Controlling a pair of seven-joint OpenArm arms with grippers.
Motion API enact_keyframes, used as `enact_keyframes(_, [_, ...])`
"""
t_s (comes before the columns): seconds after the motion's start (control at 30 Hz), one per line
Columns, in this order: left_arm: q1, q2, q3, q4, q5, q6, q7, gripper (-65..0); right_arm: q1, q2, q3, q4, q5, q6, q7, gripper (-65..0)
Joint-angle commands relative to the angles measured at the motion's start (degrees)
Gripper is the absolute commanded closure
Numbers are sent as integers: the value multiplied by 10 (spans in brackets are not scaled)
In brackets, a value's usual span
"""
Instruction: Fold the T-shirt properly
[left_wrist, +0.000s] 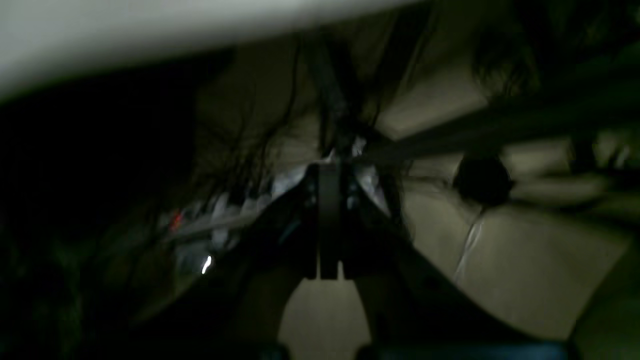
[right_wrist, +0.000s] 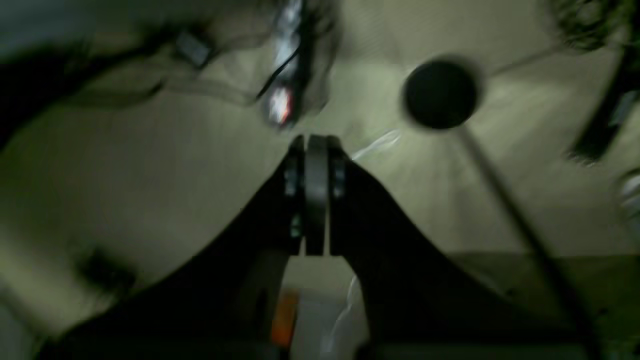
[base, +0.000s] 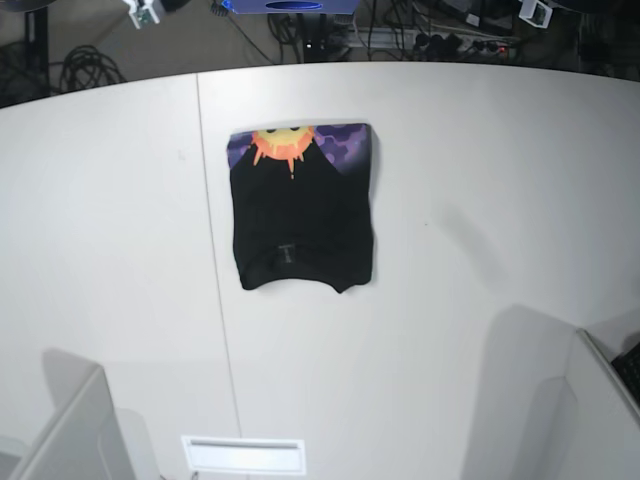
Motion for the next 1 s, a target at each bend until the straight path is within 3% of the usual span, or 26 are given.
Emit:
enact_keyframes(0.0, [-1,-2,12,-16,14,-7,-7,0,-7,2,-14,-3,3,3,-12,0])
enact_keyframes(0.17, [-63,13,64,-161,81,-7,-7,0,40,12,-91,-91,-11,3,-28,0])
enact_keyframes(0.4, [-204,31,100,-395,97,-7,-9,0,165,10,-198,-299,-64,3,-25,0])
enact_keyframes(0.53, [-298,32,145,-512,111,-7,-11,0,237,11,-255,-425,-62,3,14,0])
enact_keyframes(0.67, [-370,49,208,-589,113,-7,-11,0,298,11,-303,-559,-62,3,103,0])
enact_keyframes(0.77, [-414,68,269,-641,112,42,-11,0,356,12,-343,-694,-64,3,205,0])
enact_keyframes(0.97, [-461,118,311,-700,108,134,-11,0,467,-13,-370,-998,-62,3,509,0])
